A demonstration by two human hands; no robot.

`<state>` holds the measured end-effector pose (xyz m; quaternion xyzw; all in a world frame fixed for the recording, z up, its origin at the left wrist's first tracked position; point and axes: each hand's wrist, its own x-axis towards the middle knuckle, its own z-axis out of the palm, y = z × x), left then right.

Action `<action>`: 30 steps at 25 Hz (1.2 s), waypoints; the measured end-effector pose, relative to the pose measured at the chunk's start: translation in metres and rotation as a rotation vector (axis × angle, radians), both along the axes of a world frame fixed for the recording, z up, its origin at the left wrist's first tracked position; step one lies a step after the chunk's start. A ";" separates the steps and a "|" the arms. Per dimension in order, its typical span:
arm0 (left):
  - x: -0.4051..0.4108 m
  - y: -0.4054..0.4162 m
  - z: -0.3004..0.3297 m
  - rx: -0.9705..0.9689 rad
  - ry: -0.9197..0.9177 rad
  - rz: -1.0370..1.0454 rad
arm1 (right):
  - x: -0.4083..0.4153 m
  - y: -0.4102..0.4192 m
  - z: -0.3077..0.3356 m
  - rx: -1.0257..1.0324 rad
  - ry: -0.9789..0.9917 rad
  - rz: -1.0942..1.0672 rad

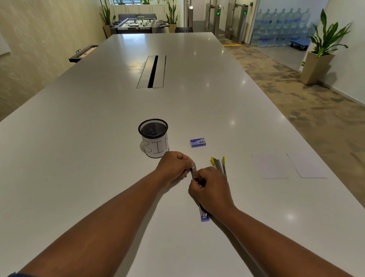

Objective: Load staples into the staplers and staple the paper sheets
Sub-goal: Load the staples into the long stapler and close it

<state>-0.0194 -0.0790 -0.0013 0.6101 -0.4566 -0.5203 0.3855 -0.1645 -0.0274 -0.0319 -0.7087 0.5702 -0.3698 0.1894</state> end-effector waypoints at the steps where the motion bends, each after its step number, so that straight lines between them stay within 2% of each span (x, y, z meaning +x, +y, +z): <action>1: 0.001 0.000 -0.001 -0.008 -0.006 -0.006 | 0.000 -0.001 -0.001 0.006 -0.001 0.002; 8: 0.003 0.007 -0.008 -0.076 0.175 -0.052 | -0.001 0.003 0.003 0.037 -0.064 0.003; 11: 0.000 0.009 -0.013 -0.099 0.184 -0.007 | -0.003 0.008 0.006 0.065 -0.067 -0.024; 13: -0.001 0.009 -0.016 -0.133 0.117 0.014 | -0.004 0.012 0.007 0.099 -0.031 -0.035; 16: 0.001 0.009 -0.020 -0.207 -0.101 -0.011 | -0.004 0.014 0.008 0.129 -0.021 -0.066; 21: 0.004 0.011 -0.019 -0.239 -0.269 -0.046 | -0.005 0.017 0.006 0.110 -0.229 -0.093; 22: 0.003 0.012 -0.019 -0.221 -0.234 -0.037 | -0.006 0.018 0.004 0.095 -0.265 -0.091; 23: 0.000 0.012 -0.019 -0.179 -0.109 -0.036 | -0.007 0.019 0.004 0.075 -0.293 -0.087; 25: -0.008 0.018 -0.017 -0.086 0.251 -0.036 | -0.008 0.021 0.003 0.050 -0.332 -0.063; 26: -0.010 0.019 -0.016 -0.071 0.340 -0.025 | -0.008 0.021 0.003 0.051 -0.345 -0.049; 30: -0.013 0.021 -0.015 -0.096 0.286 0.071 | -0.011 0.022 0.006 0.062 -0.356 0.010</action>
